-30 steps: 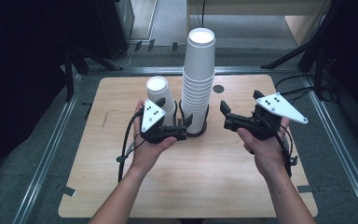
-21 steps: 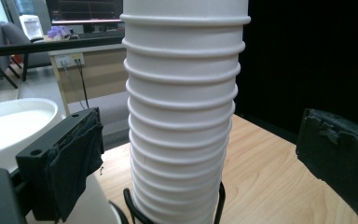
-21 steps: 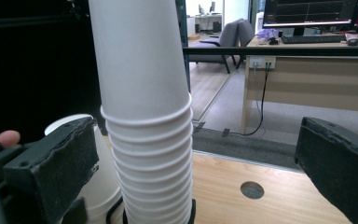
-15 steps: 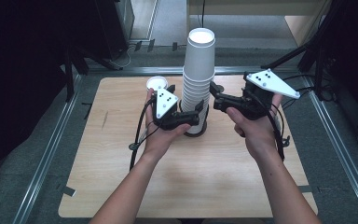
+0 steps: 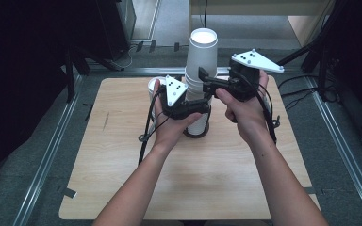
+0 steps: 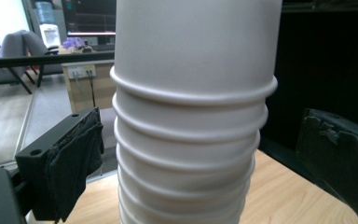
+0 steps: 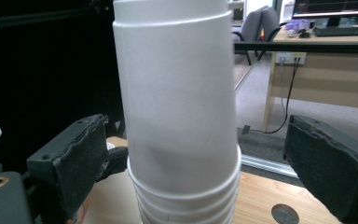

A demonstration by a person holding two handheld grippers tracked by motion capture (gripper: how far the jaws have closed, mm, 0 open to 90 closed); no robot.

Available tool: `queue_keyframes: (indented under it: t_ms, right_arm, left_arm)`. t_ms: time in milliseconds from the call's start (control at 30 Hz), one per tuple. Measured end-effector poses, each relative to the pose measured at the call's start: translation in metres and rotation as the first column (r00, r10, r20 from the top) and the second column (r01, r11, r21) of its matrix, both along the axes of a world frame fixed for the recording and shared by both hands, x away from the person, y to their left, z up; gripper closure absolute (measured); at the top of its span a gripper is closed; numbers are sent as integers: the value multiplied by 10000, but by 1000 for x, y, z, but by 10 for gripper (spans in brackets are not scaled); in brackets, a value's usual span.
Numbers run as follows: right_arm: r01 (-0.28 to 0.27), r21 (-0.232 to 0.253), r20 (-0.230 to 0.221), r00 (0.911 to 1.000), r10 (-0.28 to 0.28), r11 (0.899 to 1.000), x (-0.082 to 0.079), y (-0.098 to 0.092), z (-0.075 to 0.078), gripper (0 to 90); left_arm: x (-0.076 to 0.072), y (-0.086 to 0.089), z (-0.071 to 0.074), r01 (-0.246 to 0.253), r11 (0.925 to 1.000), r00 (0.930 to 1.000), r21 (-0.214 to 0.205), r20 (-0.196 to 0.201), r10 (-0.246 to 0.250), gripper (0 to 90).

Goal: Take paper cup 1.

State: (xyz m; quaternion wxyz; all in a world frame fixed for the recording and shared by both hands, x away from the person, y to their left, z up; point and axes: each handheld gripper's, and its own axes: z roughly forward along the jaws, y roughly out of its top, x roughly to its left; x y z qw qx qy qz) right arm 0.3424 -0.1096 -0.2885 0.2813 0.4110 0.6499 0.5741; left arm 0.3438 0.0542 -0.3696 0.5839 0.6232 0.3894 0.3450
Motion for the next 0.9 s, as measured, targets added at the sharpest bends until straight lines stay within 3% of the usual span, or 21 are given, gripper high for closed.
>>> queue_keyframes:
  t_ms: [267, 567, 733, 867, 900]
  right_arm:
    - [-403, -15, -308, 9987, 402, 9992, 18, 6, -1, 66]
    - [-631, -63, -586, 9963, 627, 9980, 34, 14, -2, 67]
    - [-860, -108, -781, 9933, 849, 9962, 40, 19, -6, 66]
    - [-815, -138, -1070, 9911, 796, 9966, 49, 22, -9, 50]
    - [-1015, 32, -1349, 9857, 1010, 9948, 54, 22, -10, 50]
  left_arm:
    - [12, -4, -1, -105, 9998, 9999, 173, -92, 107, 7]
    - [19, -4, -2, 26, 9999, 9999, -152, -164, -29, 11]
    - [20, -6, -4, 106, 9999, 9998, -114, -143, -108, 36]
    - [21, -4, -4, 204, 9998, 9997, -64, -120, -204, 39]
    - [21, -4, -4, 239, 9996, 9996, -133, -151, -241, 39]
